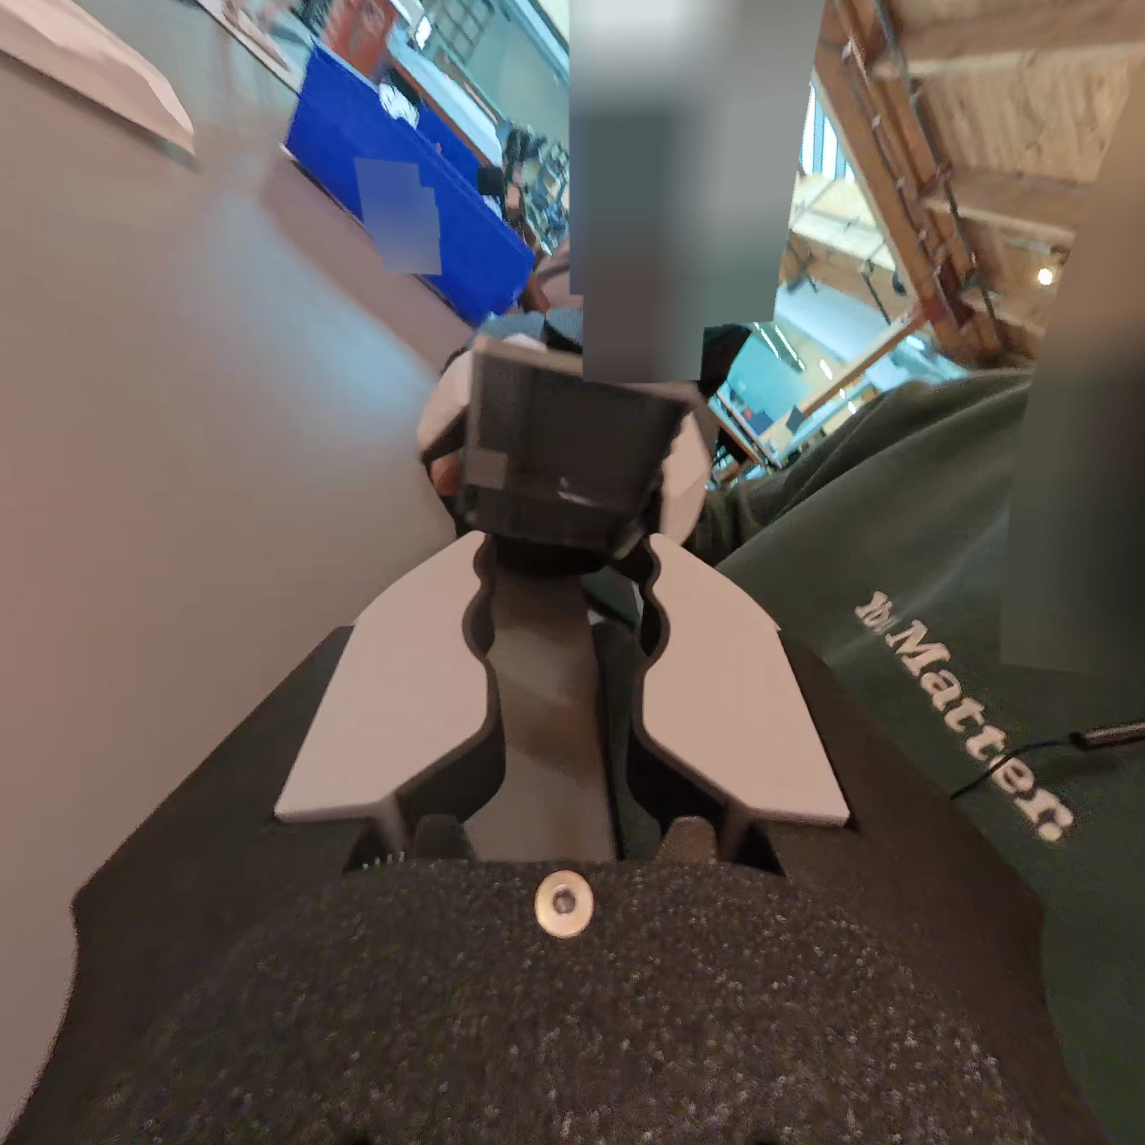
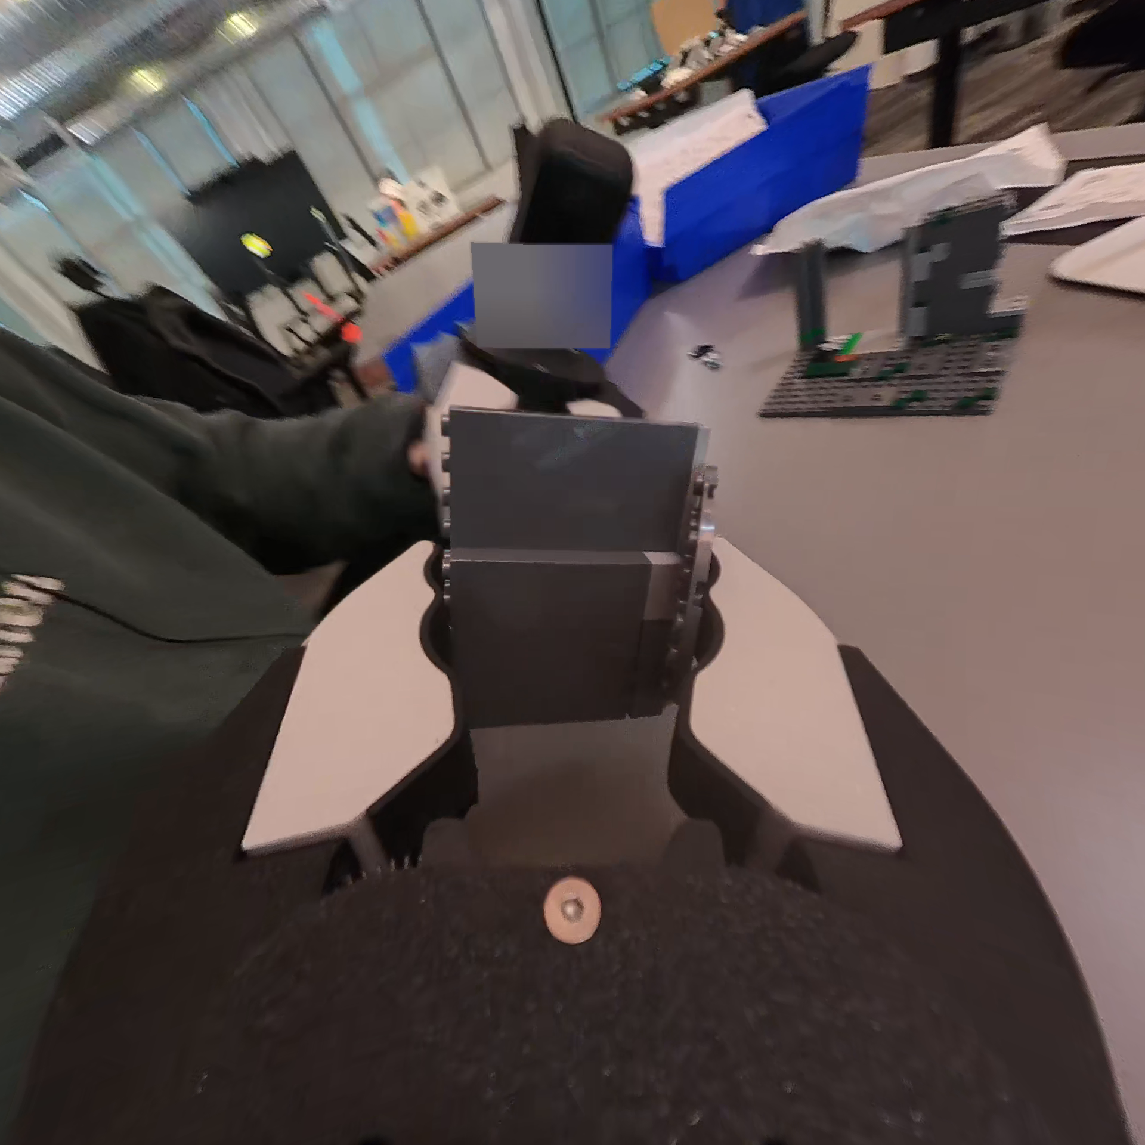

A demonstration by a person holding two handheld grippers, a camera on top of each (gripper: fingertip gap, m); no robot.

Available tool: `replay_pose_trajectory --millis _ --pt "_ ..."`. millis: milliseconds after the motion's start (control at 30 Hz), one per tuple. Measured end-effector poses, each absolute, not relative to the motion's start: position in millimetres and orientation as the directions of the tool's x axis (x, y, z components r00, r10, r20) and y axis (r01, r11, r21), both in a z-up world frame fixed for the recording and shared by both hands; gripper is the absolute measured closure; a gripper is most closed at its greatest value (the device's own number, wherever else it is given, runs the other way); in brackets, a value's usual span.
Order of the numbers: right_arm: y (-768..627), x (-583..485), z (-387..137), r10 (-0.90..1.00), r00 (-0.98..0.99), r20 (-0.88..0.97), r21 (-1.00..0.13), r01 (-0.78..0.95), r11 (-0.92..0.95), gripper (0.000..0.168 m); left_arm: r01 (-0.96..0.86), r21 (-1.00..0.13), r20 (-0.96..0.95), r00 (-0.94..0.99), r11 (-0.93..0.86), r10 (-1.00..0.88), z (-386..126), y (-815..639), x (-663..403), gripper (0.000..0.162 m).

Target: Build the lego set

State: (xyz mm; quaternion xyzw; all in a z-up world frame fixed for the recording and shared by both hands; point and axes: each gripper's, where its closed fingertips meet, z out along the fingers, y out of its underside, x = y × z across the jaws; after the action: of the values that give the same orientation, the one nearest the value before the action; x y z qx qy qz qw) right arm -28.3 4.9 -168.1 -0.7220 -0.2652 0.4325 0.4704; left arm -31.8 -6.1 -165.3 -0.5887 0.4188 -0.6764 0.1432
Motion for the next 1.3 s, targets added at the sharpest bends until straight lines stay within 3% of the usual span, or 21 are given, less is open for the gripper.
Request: replay_pose_trajectory --millis 133,267,533,733,867,1300 --pt "20 -21 -190 0.756 0.619 -0.215 -0.922 0.128 -0.367 0.091 -0.202 -0.699 0.715 -0.206 -0.686 -0.668 -148 -3 -24 0.112" --pt "24 -22 -201 0.746 0.66 -0.084 -0.907 0.26 -0.333 0.091 -0.216 -0.68 0.728 -0.085 -0.7 -0.681 -161 -3 -11 0.106" --pt "22 -28 -202 0.755 0.654 0.042 -0.863 0.404 -0.302 0.091 -0.3 -0.648 0.732 0.012 -0.701 -0.681 -186 -9 0 0.118" --pt "10 -34 -197 0.83 0.547 -0.108 -0.841 0.395 -0.37 0.089 -0.328 -0.572 0.808 -0.07 -0.751 -0.585 -183 -10 -11 0.126" --pt "-1 -37 -182 0.867 0.425 -0.259 -0.834 0.355 -0.423 0.089 -0.297 -0.539 0.841 -0.138 -0.789 -0.523 -176 -3 -19 0.145" --pt "1 -24 -174 0.837 0.331 -0.436 -0.839 0.188 -0.511 0.094 -0.282 -0.595 0.798 -0.101 -0.752 -0.594 -184 9 -28 0.145"
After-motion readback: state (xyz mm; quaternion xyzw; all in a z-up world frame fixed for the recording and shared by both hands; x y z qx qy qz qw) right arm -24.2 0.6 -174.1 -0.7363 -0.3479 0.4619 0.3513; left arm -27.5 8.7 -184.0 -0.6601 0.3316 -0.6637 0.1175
